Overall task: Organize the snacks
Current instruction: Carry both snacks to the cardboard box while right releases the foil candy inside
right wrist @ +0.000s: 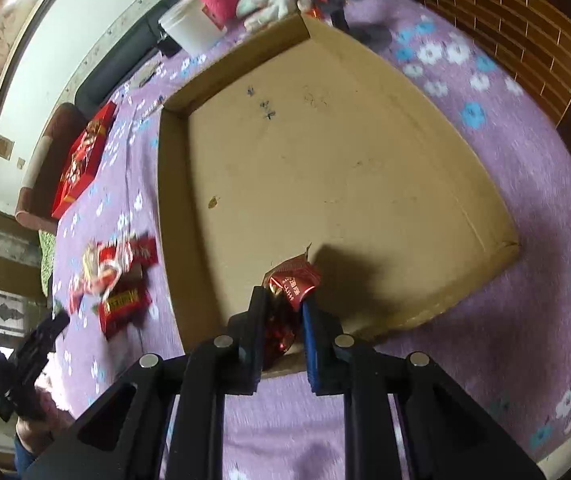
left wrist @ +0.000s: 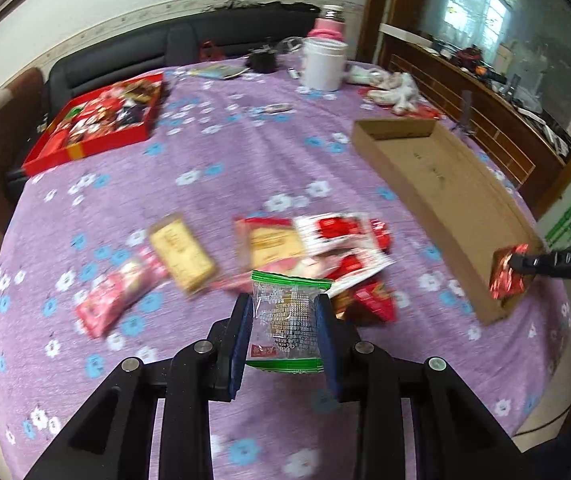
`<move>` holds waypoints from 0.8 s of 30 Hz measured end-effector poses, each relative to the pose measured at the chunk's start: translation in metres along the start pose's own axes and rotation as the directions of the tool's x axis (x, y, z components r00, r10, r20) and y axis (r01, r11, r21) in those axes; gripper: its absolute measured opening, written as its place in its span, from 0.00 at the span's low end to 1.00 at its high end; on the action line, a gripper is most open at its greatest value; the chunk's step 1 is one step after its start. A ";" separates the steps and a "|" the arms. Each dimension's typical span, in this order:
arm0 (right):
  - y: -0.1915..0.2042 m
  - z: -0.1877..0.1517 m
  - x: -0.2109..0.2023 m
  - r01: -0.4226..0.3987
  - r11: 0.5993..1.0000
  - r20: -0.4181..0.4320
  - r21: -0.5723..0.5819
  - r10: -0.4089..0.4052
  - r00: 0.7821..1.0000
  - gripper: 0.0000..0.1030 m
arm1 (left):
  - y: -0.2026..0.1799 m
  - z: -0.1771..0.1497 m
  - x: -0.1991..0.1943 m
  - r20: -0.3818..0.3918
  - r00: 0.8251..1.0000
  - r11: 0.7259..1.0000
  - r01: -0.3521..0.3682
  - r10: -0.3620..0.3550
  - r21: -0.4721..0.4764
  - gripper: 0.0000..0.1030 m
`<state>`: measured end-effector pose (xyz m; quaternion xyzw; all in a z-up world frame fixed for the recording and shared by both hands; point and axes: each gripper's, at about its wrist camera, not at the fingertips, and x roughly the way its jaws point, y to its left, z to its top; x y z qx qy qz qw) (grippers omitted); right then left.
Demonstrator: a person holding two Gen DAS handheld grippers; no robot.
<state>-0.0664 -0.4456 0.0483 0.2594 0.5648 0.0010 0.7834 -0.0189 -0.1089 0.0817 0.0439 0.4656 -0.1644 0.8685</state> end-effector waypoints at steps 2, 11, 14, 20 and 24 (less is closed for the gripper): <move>-0.005 -0.011 -0.003 -0.015 1.000 -0.024 0.002 0.015 1.000 0.15 | -0.010 0.005 0.000 0.002 1.000 1.000 0.014 -0.014 0.012 0.32; -0.010 -0.023 -0.045 -0.068 0.997 0.001 -0.034 0.068 0.998 0.15 | -0.057 0.032 0.005 0.000 0.995 0.993 0.099 -0.100 0.071 0.31; -0.007 0.000 -0.062 -0.074 0.996 0.046 -0.048 0.076 0.996 0.15 | -0.076 0.045 0.010 -0.006 0.992 0.987 0.127 -0.127 0.097 0.31; 0.002 0.043 -0.065 -0.074 0.994 0.077 -0.074 0.080 0.994 0.15 | -0.123 0.081 0.029 -0.024 0.981 0.970 0.194 -0.192 0.145 0.31; 0.015 0.075 -0.046 -0.054 0.994 0.083 -0.096 0.062 0.995 0.15 | -0.146 0.104 0.054 -0.053 0.975 0.964 0.223 -0.218 0.143 0.31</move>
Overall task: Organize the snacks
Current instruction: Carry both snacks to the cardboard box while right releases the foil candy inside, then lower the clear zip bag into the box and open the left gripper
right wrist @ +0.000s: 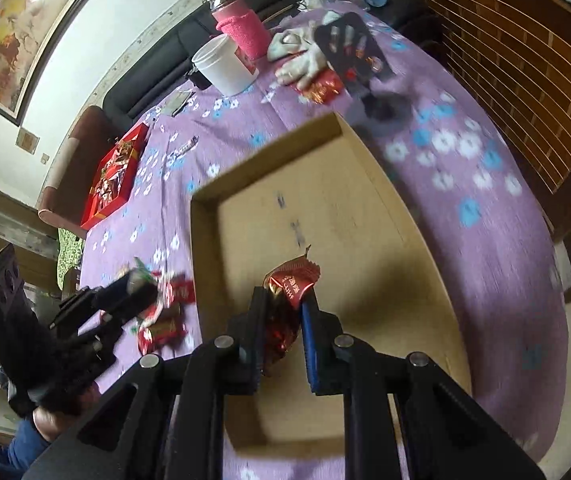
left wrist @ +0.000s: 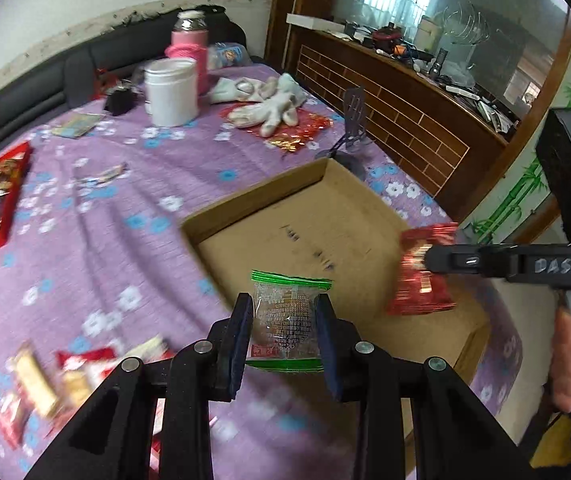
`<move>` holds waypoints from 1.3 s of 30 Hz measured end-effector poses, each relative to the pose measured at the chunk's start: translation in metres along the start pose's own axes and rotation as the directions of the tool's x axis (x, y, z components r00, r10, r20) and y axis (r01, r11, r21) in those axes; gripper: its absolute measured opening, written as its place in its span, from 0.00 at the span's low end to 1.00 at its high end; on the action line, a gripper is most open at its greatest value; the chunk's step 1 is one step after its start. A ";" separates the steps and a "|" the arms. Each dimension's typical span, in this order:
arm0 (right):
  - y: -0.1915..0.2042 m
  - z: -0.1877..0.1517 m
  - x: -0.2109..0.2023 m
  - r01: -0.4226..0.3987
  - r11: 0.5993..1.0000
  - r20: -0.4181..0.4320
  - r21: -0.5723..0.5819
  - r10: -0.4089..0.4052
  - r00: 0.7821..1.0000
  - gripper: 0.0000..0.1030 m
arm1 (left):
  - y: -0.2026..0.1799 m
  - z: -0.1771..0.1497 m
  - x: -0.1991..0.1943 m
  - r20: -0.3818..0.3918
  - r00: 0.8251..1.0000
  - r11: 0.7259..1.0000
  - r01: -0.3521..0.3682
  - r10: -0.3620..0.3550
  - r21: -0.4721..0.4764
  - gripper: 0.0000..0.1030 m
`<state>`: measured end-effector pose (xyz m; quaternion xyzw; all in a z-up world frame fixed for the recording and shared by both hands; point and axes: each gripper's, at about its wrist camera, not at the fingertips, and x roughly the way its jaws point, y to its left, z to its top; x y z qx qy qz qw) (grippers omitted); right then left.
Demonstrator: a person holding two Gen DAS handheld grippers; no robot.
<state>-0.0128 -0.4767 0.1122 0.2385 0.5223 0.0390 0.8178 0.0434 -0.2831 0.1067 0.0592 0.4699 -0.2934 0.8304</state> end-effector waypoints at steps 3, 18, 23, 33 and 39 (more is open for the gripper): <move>0.000 0.021 0.021 0.014 1.000 -0.002 -0.007 -0.014 1.000 0.15 | -0.005 0.016 0.028 -0.025 1.000 1.000 -0.017 0.017 -0.008 0.31; -0.020 0.071 0.093 -0.008 1.000 -0.046 0.016 0.009 0.999 0.15 | 0.007 0.031 0.102 -0.081 0.992 0.993 -0.103 0.098 -0.060 0.31; -0.024 0.075 0.097 0.022 1.000 -0.054 0.009 -0.022 0.998 0.22 | 0.006 0.033 0.106 -0.080 0.991 0.992 -0.108 0.102 -0.062 0.31; -0.028 0.068 0.069 0.048 0.999 -0.018 0.019 -0.047 0.999 0.39 | 0.002 0.035 0.089 -0.052 0.995 0.994 -0.085 0.082 -0.068 0.54; -0.013 0.048 0.037 0.022 1.000 0.026 0.015 -0.023 0.999 0.39 | 0.003 0.031 0.059 -0.005 0.998 0.995 -0.060 0.060 -0.076 0.54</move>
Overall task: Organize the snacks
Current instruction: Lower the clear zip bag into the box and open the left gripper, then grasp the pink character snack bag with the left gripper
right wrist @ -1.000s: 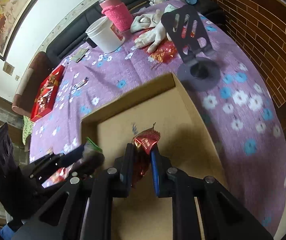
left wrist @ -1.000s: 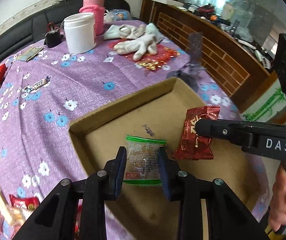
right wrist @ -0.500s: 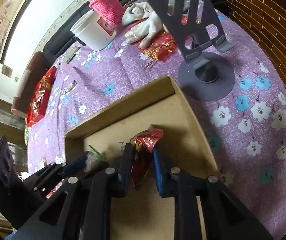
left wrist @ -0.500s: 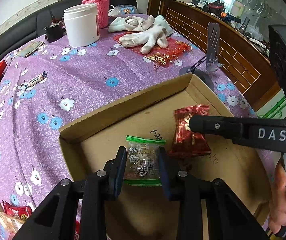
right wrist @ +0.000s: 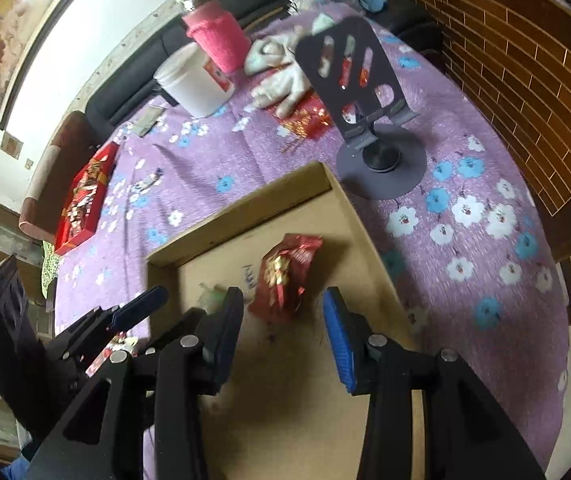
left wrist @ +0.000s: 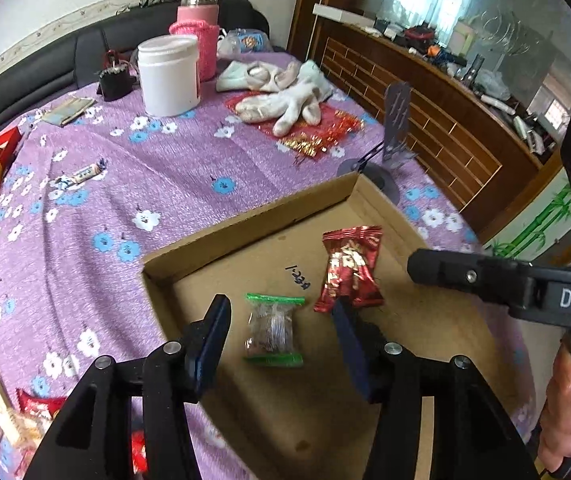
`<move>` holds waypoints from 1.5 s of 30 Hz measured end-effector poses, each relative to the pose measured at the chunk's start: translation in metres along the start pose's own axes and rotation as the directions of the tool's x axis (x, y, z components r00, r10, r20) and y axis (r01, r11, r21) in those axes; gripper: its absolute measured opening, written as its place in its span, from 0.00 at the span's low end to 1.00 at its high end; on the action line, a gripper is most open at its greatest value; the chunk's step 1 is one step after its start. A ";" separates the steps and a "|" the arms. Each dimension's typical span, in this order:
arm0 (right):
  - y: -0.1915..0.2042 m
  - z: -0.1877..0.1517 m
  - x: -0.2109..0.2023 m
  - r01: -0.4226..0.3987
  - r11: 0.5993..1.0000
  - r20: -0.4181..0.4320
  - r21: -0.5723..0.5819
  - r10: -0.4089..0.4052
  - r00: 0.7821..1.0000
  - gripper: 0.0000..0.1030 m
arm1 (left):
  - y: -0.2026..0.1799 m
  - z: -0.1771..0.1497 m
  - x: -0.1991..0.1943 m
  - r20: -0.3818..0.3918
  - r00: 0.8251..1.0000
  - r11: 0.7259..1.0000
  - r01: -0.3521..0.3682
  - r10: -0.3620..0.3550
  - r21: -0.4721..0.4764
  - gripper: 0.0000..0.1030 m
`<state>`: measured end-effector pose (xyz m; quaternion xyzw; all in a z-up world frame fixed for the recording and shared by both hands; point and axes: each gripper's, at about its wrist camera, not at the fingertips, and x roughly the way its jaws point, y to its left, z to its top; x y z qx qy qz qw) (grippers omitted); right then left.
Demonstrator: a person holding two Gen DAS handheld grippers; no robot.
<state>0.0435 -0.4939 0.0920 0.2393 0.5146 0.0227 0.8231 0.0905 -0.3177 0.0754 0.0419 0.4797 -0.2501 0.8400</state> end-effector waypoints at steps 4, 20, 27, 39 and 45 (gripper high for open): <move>0.017 -0.018 -0.016 -0.035 0.999 0.015 -0.009 0.036 0.999 0.39 | 0.007 -0.009 -0.027 0.039 0.999 1.000 0.000 0.000 0.002 0.54; 0.118 -0.092 -0.010 -0.148 0.982 -0.090 -0.119 0.138 0.986 0.40 | 0.115 -0.079 -0.135 0.132 0.989 0.992 -0.054 0.069 -0.113 0.55; 0.141 -0.121 0.004 -0.150 0.979 -0.140 -0.135 0.131 0.981 0.40 | 0.204 -0.125 -0.156 0.092 0.974 0.967 -0.190 0.207 -0.170 0.68; 0.155 -0.139 0.013 -0.107 0.989 -0.137 -0.097 0.093 0.986 0.40 | 0.264 -0.151 -0.111 -0.046 0.964 0.965 -0.262 0.262 0.002 0.73; 0.161 -0.145 0.026 -0.089 0.991 -0.163 -0.099 0.072 0.984 0.40 | 0.275 -0.155 -0.092 -0.053 0.956 0.957 -0.288 0.289 0.025 0.68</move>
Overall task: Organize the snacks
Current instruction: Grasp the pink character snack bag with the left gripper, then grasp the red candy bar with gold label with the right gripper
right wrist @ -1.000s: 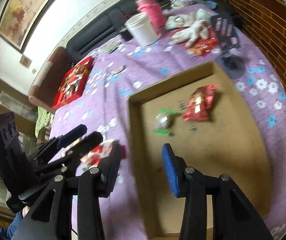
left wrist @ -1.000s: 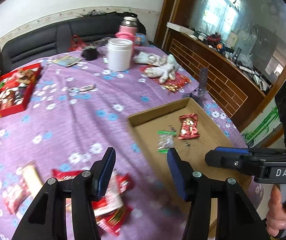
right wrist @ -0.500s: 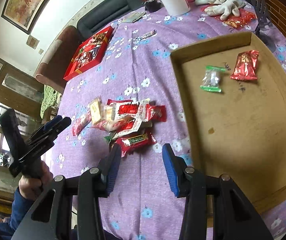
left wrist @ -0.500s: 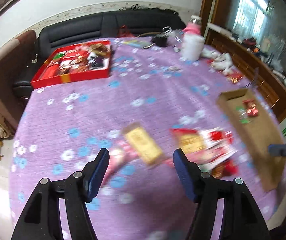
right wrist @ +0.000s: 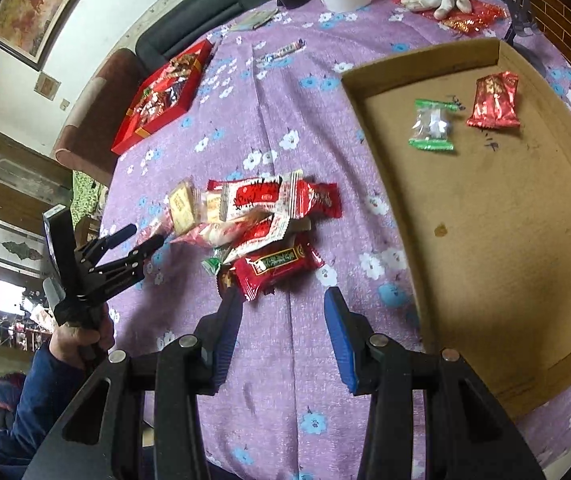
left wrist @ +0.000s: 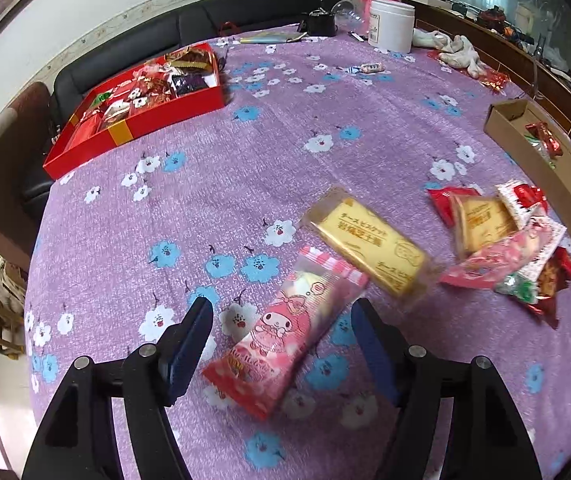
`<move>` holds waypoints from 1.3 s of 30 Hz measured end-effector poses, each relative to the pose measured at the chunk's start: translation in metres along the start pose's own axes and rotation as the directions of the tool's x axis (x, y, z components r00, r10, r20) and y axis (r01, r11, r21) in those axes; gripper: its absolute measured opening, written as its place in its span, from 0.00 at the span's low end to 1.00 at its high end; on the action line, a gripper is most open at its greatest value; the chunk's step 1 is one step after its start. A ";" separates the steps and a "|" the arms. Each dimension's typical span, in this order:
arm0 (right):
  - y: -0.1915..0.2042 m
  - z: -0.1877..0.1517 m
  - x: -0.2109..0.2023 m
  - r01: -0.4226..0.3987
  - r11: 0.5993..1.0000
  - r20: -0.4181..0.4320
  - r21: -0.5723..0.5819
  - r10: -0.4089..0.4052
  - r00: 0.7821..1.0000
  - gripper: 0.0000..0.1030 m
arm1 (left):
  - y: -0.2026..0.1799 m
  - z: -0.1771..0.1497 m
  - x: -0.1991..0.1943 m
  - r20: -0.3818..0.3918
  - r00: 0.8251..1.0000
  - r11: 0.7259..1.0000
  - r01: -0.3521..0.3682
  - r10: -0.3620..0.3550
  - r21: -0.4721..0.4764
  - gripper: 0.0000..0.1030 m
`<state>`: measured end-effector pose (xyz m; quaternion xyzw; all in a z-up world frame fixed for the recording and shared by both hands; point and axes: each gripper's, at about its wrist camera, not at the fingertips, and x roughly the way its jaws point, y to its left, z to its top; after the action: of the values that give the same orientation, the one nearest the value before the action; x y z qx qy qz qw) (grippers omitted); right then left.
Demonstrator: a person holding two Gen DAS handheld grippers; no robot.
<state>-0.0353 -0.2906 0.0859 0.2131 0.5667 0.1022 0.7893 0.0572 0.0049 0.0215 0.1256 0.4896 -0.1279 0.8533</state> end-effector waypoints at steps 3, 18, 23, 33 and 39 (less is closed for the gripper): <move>0.002 0.002 0.010 0.007 1.000 -0.019 0.008 -0.007 1.000 0.40 | -0.001 -0.004 0.001 0.013 1.000 0.999 0.017 -0.017 -0.040 0.49; 0.012 0.022 0.070 -0.022 0.986 -0.110 0.167 0.040 0.993 0.40 | -0.023 -0.022 -0.011 0.016 0.999 0.995 0.041 -0.039 -0.086 0.28; 0.014 0.018 0.068 -0.045 0.989 -0.101 0.144 0.059 0.993 0.13 | -0.021 -0.021 -0.011 0.019 0.999 0.995 0.052 -0.050 -0.089 0.27; 0.017 -0.003 0.045 -0.044 0.998 -0.096 0.054 0.049 0.994 0.08 | -0.044 -0.037 -0.025 0.013 0.993 0.989 0.117 -0.117 -0.090 0.24; 0.026 -0.023 0.043 -0.018 0.994 -0.176 -0.112 -0.002 0.984 0.08 | -0.055 -0.041 -0.029 0.004 0.992 0.989 0.129 -0.129 -0.079 0.24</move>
<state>-0.0403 -0.2449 0.0550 0.1606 0.6266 0.1555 0.7466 -0.0087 -0.0301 0.0222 0.0601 0.5018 -0.1633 0.8473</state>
